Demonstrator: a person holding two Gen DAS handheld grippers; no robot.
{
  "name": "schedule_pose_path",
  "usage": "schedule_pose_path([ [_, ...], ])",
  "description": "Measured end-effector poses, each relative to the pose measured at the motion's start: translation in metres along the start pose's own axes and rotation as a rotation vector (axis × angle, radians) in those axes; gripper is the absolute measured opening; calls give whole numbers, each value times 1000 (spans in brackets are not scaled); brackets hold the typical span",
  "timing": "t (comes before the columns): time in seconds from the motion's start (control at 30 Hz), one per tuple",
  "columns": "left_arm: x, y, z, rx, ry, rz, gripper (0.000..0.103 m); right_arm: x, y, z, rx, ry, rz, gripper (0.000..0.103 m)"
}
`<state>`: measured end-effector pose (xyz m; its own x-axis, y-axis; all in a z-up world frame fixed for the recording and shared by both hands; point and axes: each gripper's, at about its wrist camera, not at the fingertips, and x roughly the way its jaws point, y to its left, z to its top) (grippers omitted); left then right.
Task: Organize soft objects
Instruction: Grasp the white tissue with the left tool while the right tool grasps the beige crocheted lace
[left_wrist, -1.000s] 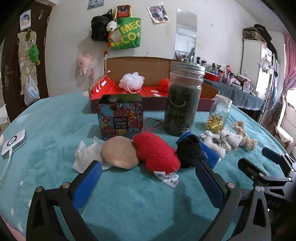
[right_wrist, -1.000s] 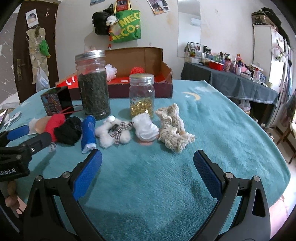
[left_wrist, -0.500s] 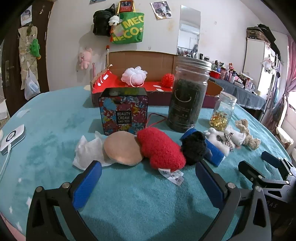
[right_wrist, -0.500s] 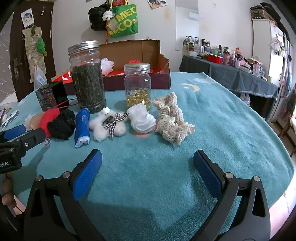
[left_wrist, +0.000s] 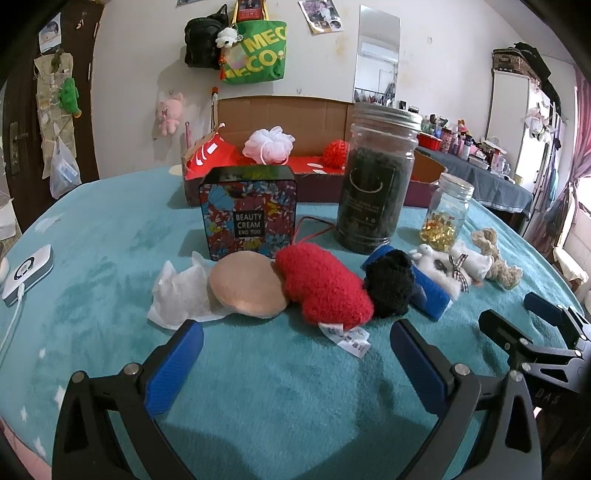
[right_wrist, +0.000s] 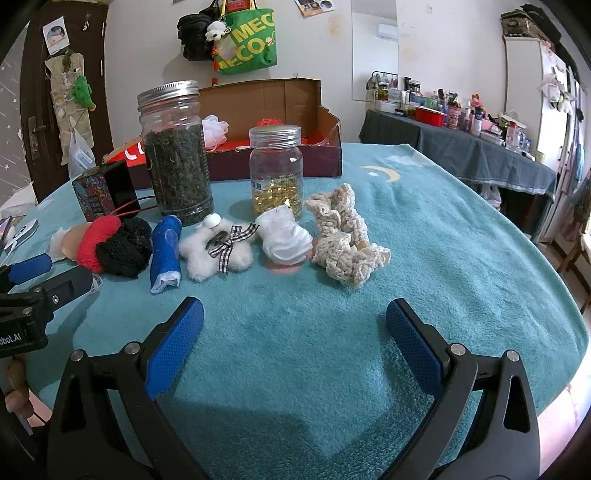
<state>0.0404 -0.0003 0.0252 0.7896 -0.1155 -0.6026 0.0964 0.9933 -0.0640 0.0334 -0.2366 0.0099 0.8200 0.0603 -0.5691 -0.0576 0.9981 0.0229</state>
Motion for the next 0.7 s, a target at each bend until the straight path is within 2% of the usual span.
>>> schedule_pose_path([
  [0.17,-6,9,6,-4,-6,3,103,-3,-3,5,11,-4,17,101],
  [0.43,-2,40,32,-11,3,19,103,-6,-15,34,-7,-28,-7,101],
  [0.57,5,49,42,38,40,-14,103,3,-25,44,-13,11,-15,101],
  [0.7,14,54,46,85,74,-25,103,15,-39,51,13,66,25,101],
])
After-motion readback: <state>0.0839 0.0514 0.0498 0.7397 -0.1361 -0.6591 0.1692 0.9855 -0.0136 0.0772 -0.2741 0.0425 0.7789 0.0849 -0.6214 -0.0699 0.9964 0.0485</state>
